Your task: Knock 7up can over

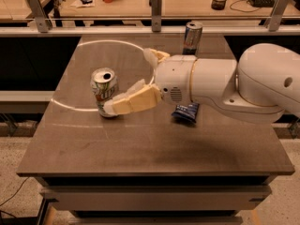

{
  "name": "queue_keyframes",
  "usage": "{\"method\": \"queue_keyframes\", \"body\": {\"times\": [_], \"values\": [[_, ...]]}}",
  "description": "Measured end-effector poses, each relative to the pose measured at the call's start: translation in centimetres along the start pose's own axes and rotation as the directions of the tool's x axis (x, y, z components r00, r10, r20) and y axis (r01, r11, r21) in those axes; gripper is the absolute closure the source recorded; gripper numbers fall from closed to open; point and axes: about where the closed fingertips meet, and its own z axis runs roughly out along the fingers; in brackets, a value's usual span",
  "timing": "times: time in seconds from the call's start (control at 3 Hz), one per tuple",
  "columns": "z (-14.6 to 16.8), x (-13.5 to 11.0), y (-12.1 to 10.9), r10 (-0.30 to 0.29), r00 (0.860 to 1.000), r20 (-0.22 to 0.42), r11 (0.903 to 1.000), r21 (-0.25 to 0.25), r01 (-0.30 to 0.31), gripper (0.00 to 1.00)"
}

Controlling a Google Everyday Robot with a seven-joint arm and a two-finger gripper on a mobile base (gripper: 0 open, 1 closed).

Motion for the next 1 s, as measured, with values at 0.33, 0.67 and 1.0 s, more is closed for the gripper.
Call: {"method": "queue_keyframes", "body": {"times": [0.33,0.67,1.0], "values": [[0.2,0.1,0.4,0.01,1.0,0.002,0.9998,0.02,-0.01,0.0],[1.1,0.7,0.6,0.016,0.999,0.029,0.9993,0.034,-0.017,0.0],[2.8,1.8,0.6,0.014,0.998,0.057,0.9992,0.037,-0.016,0.0]]}}
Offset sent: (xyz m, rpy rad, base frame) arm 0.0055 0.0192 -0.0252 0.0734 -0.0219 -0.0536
